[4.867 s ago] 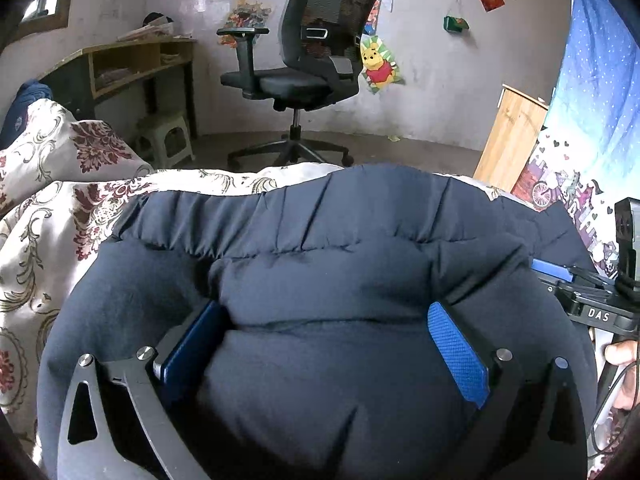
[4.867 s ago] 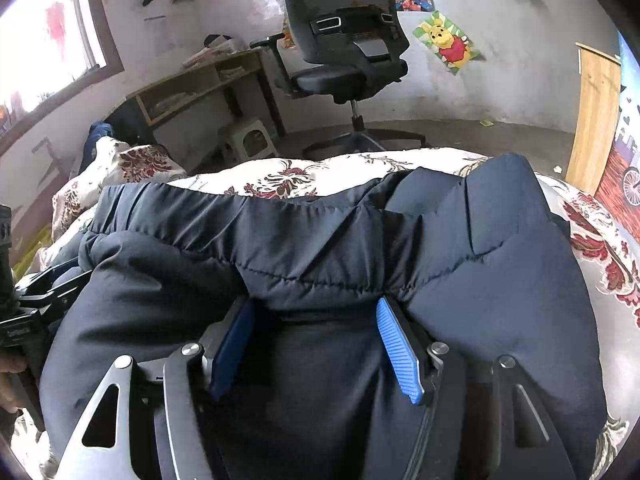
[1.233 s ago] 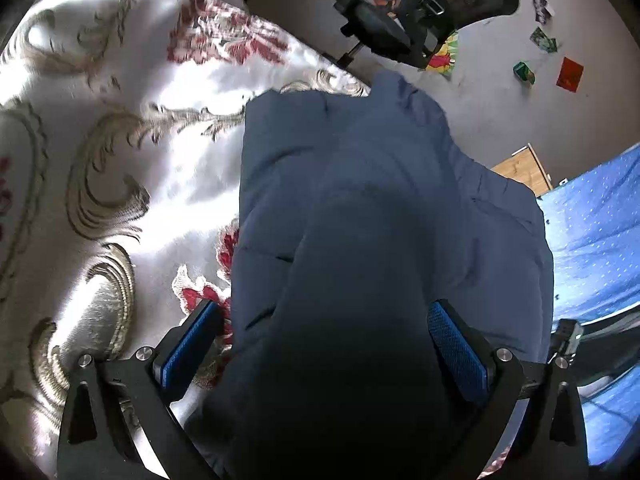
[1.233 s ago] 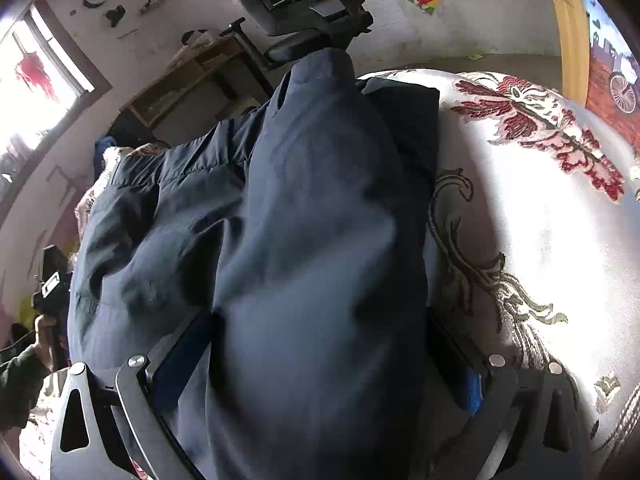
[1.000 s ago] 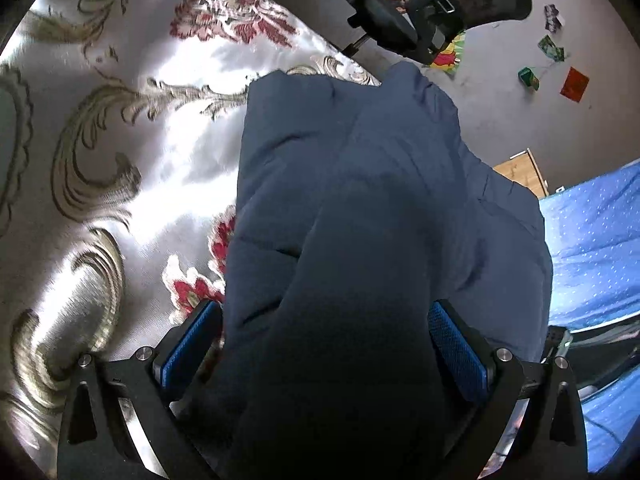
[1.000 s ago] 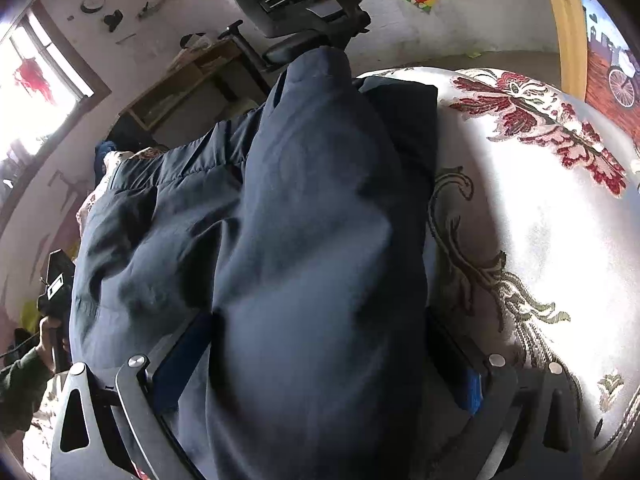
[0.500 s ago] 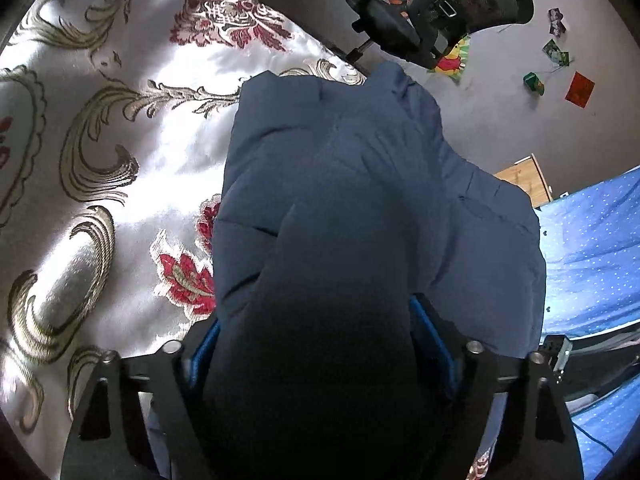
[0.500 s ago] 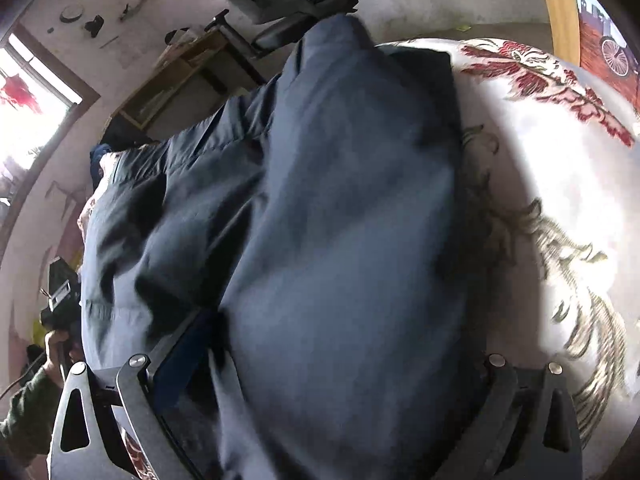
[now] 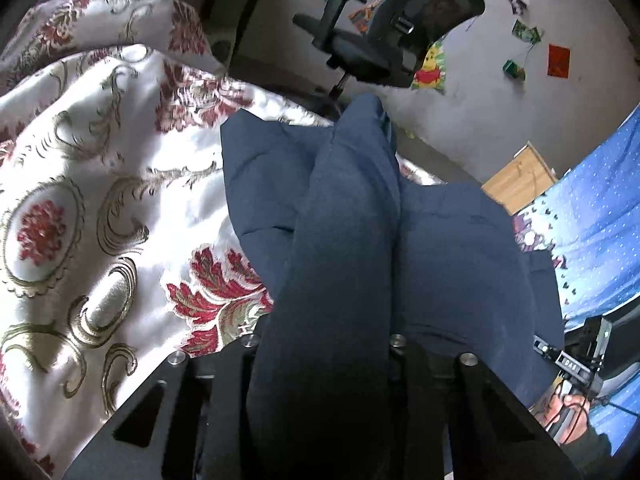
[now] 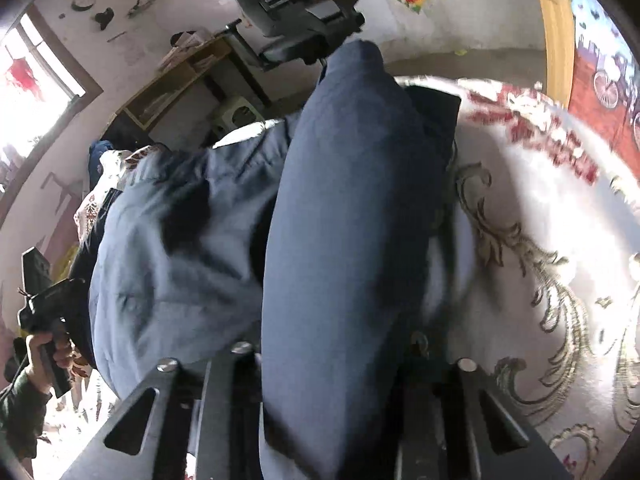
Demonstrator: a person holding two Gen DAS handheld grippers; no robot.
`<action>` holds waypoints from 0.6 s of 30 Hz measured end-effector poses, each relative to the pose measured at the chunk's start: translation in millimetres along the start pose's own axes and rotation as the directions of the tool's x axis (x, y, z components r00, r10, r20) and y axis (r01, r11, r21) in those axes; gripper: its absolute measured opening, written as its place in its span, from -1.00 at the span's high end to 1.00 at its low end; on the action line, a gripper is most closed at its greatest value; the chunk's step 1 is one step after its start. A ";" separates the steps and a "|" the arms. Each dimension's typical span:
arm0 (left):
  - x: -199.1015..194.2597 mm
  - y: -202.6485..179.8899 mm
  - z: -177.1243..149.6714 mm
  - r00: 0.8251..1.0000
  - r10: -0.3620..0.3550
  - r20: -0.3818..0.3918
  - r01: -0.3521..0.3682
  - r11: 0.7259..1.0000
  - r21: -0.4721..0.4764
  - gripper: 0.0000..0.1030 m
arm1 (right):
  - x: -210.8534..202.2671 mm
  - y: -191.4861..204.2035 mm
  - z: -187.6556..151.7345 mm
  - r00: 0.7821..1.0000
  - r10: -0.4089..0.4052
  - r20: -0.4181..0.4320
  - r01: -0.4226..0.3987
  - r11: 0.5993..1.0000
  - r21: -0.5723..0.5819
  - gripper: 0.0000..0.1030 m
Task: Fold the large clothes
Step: 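Fold the held jacket edge over the bundle with both grippers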
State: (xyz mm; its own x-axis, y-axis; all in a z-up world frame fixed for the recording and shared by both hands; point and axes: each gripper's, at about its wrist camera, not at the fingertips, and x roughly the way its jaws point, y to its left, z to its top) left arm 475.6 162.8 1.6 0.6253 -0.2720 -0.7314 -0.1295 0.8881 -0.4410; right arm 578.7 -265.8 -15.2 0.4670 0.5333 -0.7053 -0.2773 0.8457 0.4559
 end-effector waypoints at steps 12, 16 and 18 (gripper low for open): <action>-42.8 -39.1 15.5 0.990 -0.095 0.102 0.090 0.995 0.051 0.68 | -68.0 57.0 17.4 0.982 0.044 0.186 -0.018 0.990 -0.138 0.63; -54.7 -46.2 14.1 0.988 -0.108 0.111 0.100 0.992 0.074 0.68 | -86.8 67.4 10.0 0.974 0.047 0.220 -0.007 0.984 -0.180 0.64; -62.6 -51.7 10.7 0.987 -0.105 0.118 0.094 0.991 0.100 0.68 | -97.6 66.8 3.5 0.972 0.053 0.227 -0.008 0.981 -0.193 0.64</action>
State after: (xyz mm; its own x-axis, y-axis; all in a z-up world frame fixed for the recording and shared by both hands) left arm 451.4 137.9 75.8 0.7219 -0.3184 -0.6144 0.0071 0.8912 -0.4536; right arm 517.6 -261.4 86.0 0.6302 0.5593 -0.5386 -0.4382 0.8288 0.3480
